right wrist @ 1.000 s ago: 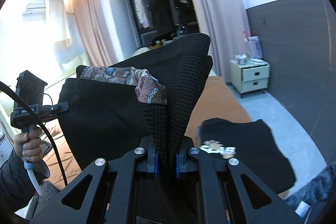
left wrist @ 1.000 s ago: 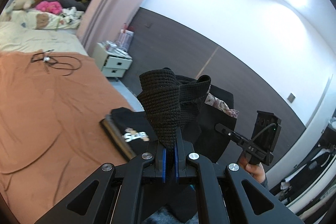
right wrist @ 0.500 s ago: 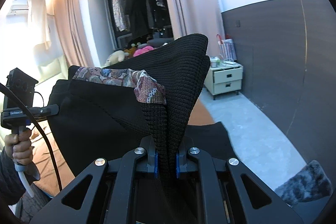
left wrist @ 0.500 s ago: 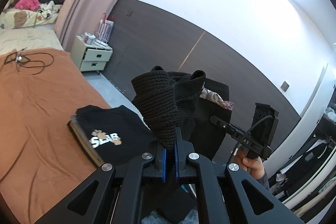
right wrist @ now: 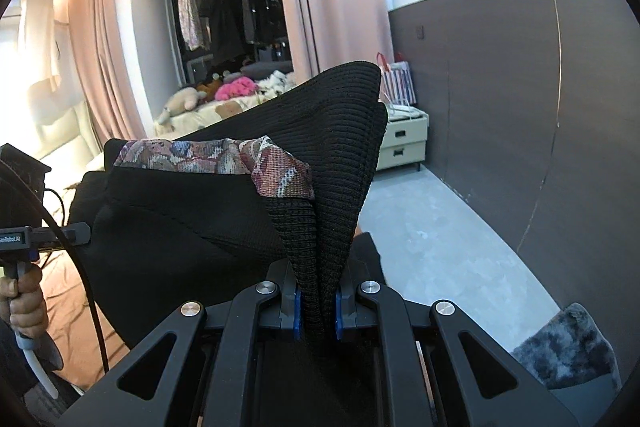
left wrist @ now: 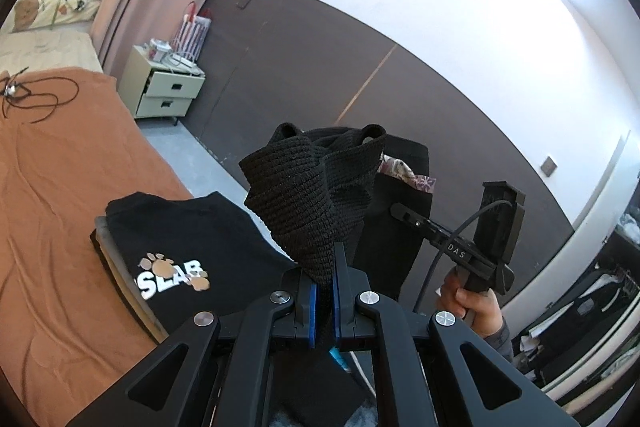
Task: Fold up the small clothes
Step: 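Lift the folded shirt with both grippers and carry it to the clothes stack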
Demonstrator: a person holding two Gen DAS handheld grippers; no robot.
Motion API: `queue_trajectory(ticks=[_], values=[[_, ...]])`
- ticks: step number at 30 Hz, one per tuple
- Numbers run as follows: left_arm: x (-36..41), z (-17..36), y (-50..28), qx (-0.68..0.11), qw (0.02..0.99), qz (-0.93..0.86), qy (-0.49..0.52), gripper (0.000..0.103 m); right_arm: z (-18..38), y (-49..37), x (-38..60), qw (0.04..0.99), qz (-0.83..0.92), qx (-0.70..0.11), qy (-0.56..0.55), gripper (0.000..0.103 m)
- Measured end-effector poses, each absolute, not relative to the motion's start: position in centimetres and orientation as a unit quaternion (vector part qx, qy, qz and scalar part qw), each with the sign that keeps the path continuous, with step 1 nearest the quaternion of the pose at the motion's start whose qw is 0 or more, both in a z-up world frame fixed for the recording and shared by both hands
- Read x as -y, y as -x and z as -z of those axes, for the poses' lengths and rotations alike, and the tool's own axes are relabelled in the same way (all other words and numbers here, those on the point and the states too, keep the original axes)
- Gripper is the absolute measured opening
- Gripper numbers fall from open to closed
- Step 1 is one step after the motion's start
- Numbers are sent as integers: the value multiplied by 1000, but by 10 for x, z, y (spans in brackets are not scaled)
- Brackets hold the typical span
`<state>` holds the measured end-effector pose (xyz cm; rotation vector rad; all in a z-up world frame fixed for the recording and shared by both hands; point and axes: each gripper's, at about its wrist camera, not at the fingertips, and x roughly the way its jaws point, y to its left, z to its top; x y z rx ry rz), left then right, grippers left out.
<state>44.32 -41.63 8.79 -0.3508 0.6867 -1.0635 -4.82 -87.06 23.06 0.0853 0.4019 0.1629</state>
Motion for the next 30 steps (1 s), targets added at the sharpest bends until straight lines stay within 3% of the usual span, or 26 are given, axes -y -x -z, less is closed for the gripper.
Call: queue_trajectory(ticks=[26,28,30], values=[[424,39,-605,-400,785,433,190,6,-198,-103,749,942,-51,-332,-3,8],[427,52,-614,-421,793,405,175,7,-193,-116,754,937,-32,-348,0,11],[432,68,-623,-449,792,382,161,18,-186,-130,758,927,0,-374,4,30]])
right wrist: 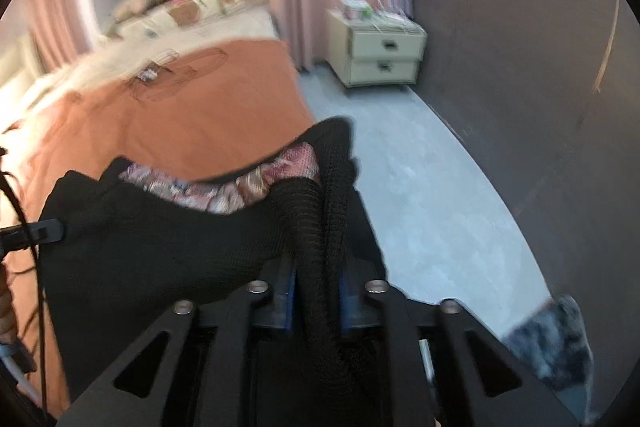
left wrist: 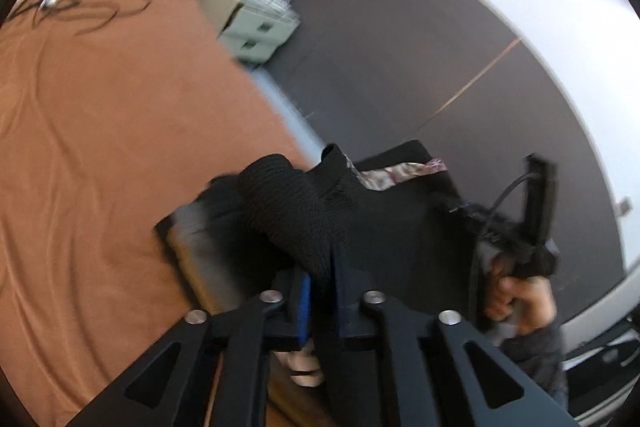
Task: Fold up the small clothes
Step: 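Lift the folded shirt with both grippers and carry it to the clothes stack, then lower the shirt onto the stack of folded clothes and open both grippers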
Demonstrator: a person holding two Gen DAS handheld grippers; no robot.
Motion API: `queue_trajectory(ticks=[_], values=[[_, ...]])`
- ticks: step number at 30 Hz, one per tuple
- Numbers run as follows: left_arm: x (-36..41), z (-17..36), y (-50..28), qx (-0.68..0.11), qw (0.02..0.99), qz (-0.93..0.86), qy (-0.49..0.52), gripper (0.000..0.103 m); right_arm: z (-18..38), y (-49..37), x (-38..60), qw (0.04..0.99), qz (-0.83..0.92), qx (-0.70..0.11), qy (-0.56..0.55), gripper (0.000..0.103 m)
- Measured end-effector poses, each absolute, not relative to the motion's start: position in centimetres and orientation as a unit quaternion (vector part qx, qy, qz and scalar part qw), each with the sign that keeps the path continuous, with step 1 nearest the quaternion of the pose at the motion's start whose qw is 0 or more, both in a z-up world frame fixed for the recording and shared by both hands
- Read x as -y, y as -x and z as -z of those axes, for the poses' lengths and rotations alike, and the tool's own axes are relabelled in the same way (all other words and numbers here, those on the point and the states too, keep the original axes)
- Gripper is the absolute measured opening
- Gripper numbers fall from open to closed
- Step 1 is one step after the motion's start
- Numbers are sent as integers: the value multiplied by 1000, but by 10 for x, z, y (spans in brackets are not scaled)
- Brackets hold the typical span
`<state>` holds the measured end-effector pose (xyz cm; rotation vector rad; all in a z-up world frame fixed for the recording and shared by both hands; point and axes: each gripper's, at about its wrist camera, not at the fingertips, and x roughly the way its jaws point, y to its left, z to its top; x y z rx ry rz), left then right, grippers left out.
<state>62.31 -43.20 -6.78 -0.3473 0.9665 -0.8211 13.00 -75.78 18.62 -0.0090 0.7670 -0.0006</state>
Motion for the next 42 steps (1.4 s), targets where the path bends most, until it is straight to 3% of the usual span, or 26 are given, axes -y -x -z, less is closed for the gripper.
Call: queue_trajectory(ticks=[2,5,13,20,27,31,42], values=[[430,77,-625,-456,791,375,163,39,-187,-135,762,923,35,-382,2,47],[424,84,-620,-454,792,374,166,49,-197,-128,765,925,42,-378,-5,50],[419,84,-608,-459,793,369,158,49,-214,-83,770,929,37,-367,-20,50],[423,85,-609,-461,794,372,136,49,-192,-37,756,926,-18,-376,-2,30],[439,98,-616,-477,796,356,106,49,-156,-54,778,904,6,-428,4,30],[441,108,-625,-484,799,345,91,56,-141,-70,805,905,35,-423,-3,27],[432,86,-603,-472,811,336,75,58,-182,-3,842,931,31,-360,-49,27]])
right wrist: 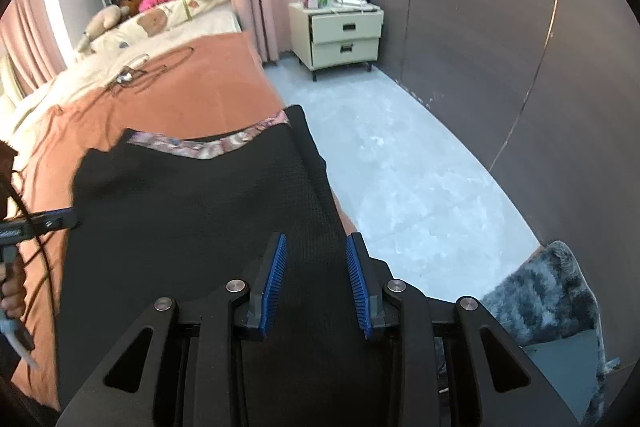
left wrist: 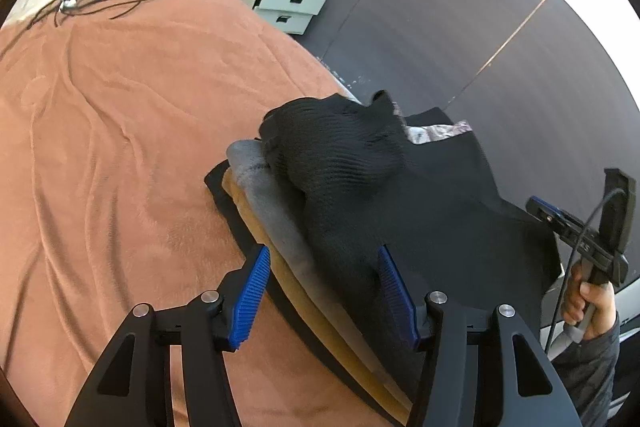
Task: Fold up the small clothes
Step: 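Lower the shirt onto the stack of folded clothes and open both grippers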
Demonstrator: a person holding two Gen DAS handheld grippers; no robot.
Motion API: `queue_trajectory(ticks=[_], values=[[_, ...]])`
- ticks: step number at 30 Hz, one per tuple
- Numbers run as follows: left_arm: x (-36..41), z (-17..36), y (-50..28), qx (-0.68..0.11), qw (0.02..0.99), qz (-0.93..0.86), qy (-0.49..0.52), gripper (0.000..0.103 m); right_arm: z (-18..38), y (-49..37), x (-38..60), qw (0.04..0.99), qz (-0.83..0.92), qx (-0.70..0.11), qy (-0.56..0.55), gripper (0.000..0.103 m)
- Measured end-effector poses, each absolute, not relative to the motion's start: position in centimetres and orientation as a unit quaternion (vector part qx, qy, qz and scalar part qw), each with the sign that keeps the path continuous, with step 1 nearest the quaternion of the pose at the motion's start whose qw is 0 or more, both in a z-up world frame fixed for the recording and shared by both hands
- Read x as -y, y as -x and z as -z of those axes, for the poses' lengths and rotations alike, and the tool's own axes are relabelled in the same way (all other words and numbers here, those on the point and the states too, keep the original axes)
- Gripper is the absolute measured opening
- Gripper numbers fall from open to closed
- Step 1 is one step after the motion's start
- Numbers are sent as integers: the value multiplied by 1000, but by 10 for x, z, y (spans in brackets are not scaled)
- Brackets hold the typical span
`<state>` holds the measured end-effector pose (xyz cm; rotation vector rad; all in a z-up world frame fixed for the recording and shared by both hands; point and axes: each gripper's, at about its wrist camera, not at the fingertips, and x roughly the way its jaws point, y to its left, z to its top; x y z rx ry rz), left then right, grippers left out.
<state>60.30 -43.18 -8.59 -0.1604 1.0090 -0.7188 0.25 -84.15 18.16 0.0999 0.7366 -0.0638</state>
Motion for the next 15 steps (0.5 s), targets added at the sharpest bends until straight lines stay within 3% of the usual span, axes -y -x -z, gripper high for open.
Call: queue_trajectory(ticks=[8,15], values=[[435,67,-566,-460,810,360,56,58,-166,84,843,944,6,-323,-66,28],[444,66,-539,-462,801,378,49,58,-131,85,853,936,-2,-343,-72,27]])
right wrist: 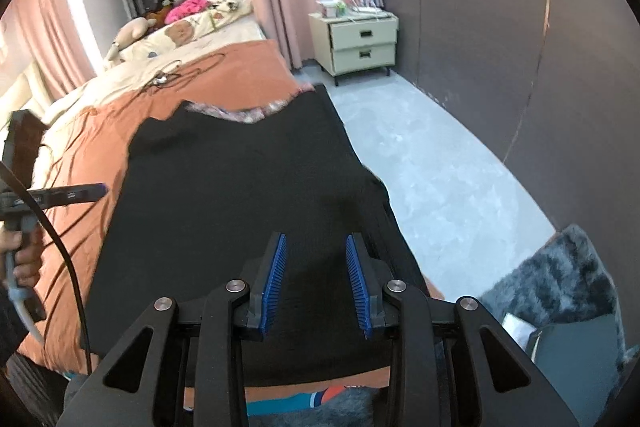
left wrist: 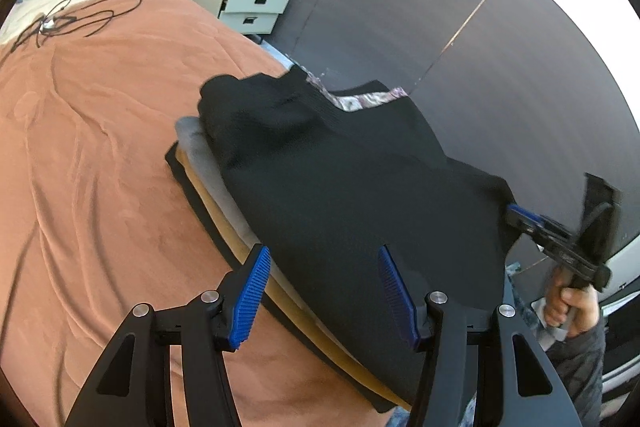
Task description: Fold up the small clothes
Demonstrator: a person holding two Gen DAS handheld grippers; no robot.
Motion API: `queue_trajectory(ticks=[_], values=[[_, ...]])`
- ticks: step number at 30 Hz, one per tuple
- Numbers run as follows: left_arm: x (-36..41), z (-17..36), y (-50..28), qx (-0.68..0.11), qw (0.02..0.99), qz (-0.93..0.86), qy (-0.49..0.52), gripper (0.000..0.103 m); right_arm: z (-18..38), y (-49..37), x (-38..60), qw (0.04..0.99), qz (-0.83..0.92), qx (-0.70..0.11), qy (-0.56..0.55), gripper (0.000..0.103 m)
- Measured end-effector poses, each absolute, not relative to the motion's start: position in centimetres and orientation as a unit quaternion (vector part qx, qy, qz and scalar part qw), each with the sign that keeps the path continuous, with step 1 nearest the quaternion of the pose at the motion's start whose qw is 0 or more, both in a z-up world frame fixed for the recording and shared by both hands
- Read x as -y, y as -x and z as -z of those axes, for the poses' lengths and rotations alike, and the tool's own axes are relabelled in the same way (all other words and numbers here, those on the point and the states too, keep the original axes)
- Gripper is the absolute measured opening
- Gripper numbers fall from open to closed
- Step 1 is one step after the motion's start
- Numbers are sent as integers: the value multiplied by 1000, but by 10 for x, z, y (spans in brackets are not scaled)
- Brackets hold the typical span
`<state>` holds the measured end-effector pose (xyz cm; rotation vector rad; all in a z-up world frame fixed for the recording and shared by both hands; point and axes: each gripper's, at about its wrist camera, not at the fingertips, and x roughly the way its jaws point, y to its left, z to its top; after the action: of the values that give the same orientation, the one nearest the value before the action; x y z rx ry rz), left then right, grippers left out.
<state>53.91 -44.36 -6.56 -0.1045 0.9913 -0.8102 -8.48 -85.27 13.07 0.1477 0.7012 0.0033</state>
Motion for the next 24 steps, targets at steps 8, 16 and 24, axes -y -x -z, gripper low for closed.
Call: queue_trajectory(ticks=[8,16,24], values=[[434,67,-522,-466,801,374,41,58,-105,64,898,917,88,-366,-128,27],[409,49,-492,-452,812,369,27,63,-129,104,881,925,83,-349,-127,33],[373,5,-442,-396,838,375,11,99,-146,160,837,940,83,-312,-108,87]])
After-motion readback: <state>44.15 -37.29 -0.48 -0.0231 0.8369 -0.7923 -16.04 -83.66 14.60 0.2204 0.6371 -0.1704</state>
